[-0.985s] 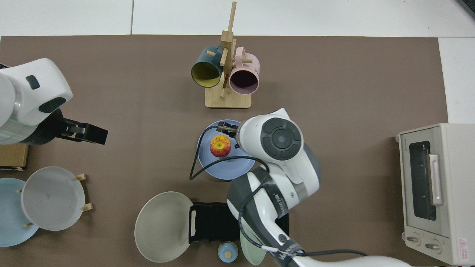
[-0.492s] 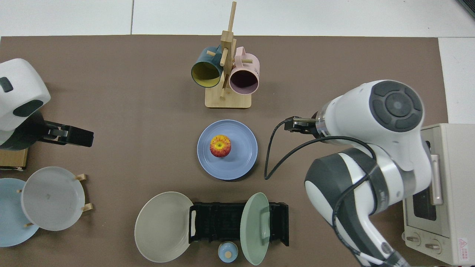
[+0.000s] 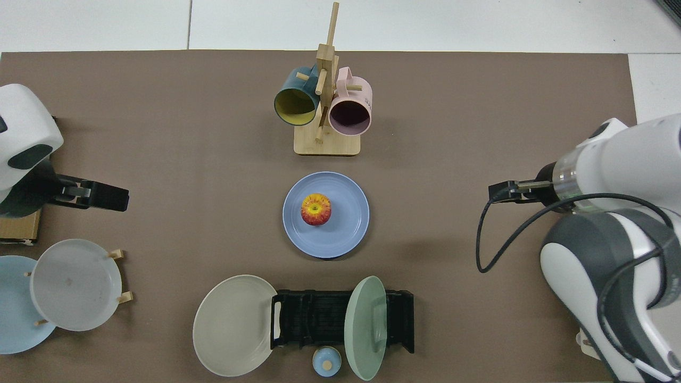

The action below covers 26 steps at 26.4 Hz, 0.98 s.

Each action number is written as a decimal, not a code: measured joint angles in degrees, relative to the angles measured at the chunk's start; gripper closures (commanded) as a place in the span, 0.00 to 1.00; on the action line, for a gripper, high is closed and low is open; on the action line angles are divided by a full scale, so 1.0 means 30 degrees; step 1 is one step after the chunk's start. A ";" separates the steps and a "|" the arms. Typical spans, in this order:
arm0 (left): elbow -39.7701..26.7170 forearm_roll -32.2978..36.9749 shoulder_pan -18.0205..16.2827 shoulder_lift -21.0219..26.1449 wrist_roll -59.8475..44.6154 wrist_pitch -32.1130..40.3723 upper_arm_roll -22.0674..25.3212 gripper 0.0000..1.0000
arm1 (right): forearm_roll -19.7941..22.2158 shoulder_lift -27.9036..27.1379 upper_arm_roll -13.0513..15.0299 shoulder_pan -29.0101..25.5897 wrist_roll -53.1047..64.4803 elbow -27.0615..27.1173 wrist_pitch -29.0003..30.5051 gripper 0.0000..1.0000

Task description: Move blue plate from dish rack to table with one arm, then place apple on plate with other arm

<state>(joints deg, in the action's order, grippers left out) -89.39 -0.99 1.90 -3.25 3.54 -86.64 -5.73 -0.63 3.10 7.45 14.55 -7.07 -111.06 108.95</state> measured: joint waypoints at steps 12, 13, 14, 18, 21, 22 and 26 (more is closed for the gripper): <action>0.0001 0.0000 -0.0002 -0.0029 0.0000 0.0004 0.0018 0.00 | 0.0238 0.1059 0.0016 -0.2580 0.4521 0.0580 -0.1341 0.00; 0.0001 0.0000 -0.0002 -0.0029 0.0000 0.0004 0.0019 0.00 | 0.0374 0.1059 0.0012 -0.2614 0.4542 0.0752 -0.1484 0.00; 0.0001 0.0000 -0.0002 -0.0030 0.0000 0.0005 0.0019 0.00 | 0.0526 0.1053 0.0001 -0.2636 0.4542 0.0955 -0.1682 0.00; 0.0001 0.0000 -0.0002 -0.0031 0.0000 0.0006 0.0019 0.00 | 0.0702 0.1017 -0.0037 -0.2644 0.4542 0.1576 -0.2645 0.00; 0.0001 0.0000 -0.0002 -0.0032 0.0000 0.0007 0.0019 0.00 | 0.0707 0.1014 -0.0043 -0.2747 0.4542 0.1695 -0.2906 0.00; 0.0001 0.0000 -0.0002 -0.0032 0.0000 0.0007 0.0019 0.00 | 0.0707 0.1010 -0.0042 -0.2800 0.4542 0.1703 -0.2925 0.00; 0.0001 0.0000 -0.0001 -0.0032 0.0000 0.0008 0.0019 0.00 | 0.0690 0.0980 -0.0042 -0.2967 0.4542 0.1716 -0.2928 0.00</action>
<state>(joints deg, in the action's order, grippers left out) -89.39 -0.99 1.90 -3.34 3.53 -86.61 -5.67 1.45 6.04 7.32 5.65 6.56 -105.91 100.17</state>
